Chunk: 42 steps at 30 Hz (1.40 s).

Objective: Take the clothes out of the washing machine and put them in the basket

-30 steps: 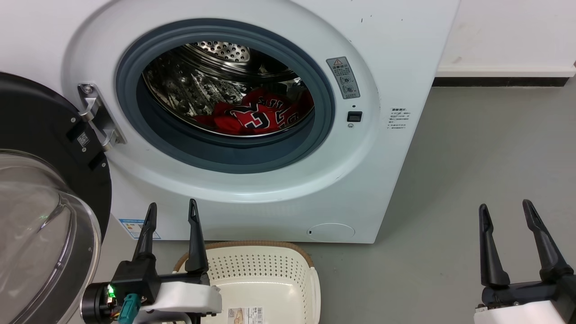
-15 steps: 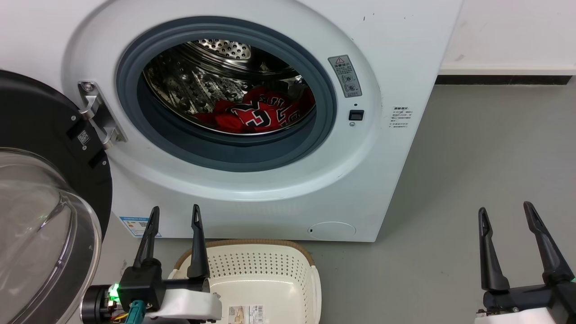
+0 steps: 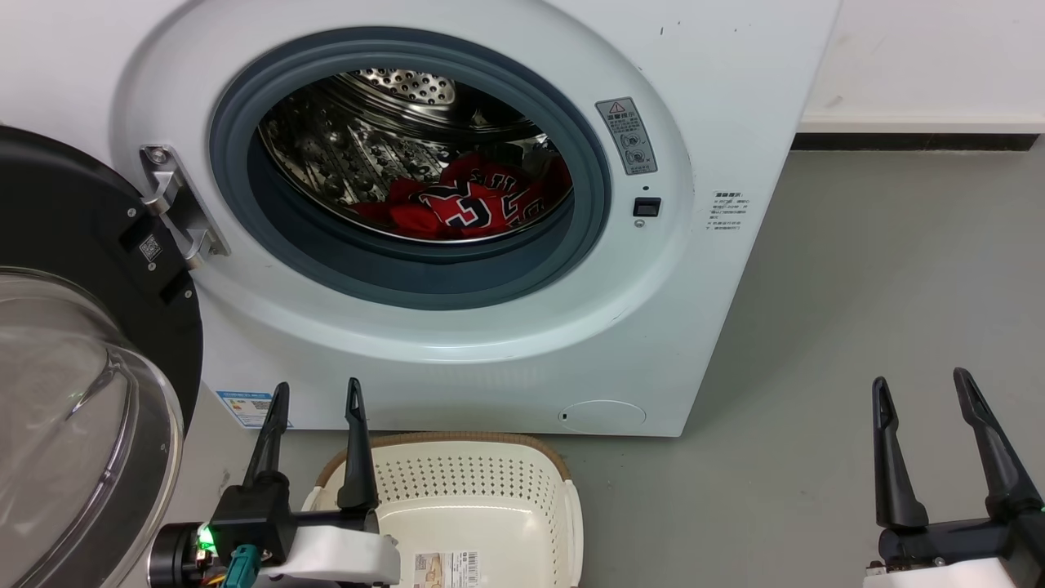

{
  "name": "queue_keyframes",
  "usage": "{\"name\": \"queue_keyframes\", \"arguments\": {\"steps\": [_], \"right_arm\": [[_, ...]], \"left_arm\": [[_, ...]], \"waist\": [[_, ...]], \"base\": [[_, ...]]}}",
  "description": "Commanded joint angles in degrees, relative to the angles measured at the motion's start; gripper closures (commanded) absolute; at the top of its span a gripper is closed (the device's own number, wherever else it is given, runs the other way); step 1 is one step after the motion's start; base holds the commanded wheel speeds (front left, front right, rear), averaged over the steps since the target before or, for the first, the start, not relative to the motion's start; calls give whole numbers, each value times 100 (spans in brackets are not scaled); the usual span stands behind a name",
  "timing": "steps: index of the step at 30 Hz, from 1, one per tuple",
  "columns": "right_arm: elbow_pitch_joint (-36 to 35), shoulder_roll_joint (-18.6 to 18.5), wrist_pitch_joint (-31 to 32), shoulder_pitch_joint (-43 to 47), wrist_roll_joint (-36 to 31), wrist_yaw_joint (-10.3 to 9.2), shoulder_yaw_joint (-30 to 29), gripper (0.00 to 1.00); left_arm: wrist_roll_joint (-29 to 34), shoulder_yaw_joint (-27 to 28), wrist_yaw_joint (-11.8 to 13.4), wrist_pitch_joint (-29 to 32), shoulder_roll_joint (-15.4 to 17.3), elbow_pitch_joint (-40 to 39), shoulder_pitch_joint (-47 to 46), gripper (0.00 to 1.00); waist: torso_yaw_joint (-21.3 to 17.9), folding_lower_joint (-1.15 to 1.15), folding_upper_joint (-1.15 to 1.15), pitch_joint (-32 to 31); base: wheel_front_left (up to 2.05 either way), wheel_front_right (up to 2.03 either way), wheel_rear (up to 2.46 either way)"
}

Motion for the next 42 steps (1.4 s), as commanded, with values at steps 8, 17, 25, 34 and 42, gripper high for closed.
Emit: {"name": "queue_keyframes", "arguments": {"steps": [8,17,25,34,42], "right_arm": [[87,-19,-14,47,30,-2,11,0],[273,-18,-14,64,11,-2,19,0],[390,-18,-14,60,31,-2,30,0],[379,-18,-14,15,54,-2,36,0],[302,-18,-14,-163,60,-2,104,0]], "left_arm": [[3,22,-42,-16,11,42,0,0],[40,-2,12,-16,11,44,-2,0],[56,9,25,-16,11,38,4,0],[34,-7,8,-16,11,50,-49,0],[59,34,-291,-16,11,411,-647,0]], "waist": [[-5,0,0,12],[13,0,0,-7],[17,0,0,-17],[0,0,0,13],[-134,0,0,196]], "base": [[0,0,0],[0,0,0],[0,0,0],[0,0,0],[0,0,0]]}}
